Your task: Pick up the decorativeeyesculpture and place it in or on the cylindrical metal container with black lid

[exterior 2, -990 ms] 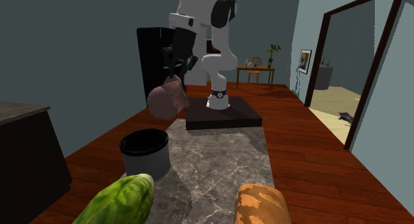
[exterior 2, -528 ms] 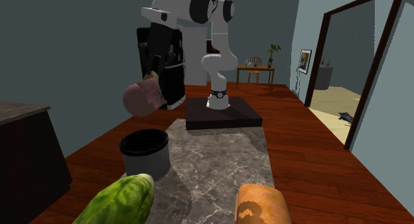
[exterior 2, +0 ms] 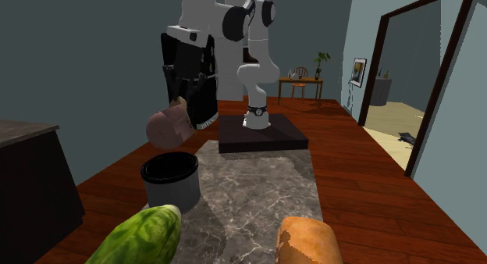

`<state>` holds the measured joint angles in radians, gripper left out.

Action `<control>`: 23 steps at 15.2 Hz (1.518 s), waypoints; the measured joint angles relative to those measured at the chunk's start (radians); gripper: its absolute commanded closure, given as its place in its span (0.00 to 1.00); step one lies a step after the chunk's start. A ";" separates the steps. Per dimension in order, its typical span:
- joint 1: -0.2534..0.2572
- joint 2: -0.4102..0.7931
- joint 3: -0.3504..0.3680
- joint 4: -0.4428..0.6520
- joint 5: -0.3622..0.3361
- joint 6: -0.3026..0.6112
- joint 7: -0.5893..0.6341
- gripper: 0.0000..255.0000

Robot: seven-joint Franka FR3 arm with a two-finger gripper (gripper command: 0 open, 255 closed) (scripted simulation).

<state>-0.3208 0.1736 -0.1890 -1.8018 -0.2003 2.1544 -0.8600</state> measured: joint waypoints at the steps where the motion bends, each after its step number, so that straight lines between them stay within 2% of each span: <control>1: 0.000 0.005 0.000 -0.008 0.000 0.012 0.002 1.00; 15: -0.004 0.062 -0.003 -0.111 -0.012 0.181 0.033 1.00; 22: -0.004 0.071 -0.002 -0.119 -0.014 0.204 0.039 1.00; 23: -0.004 0.073 -0.002 -0.117 -0.014 0.204 0.039 0.00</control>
<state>-0.3247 0.2467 -0.1912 -1.9190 -0.2141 2.3579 -0.8207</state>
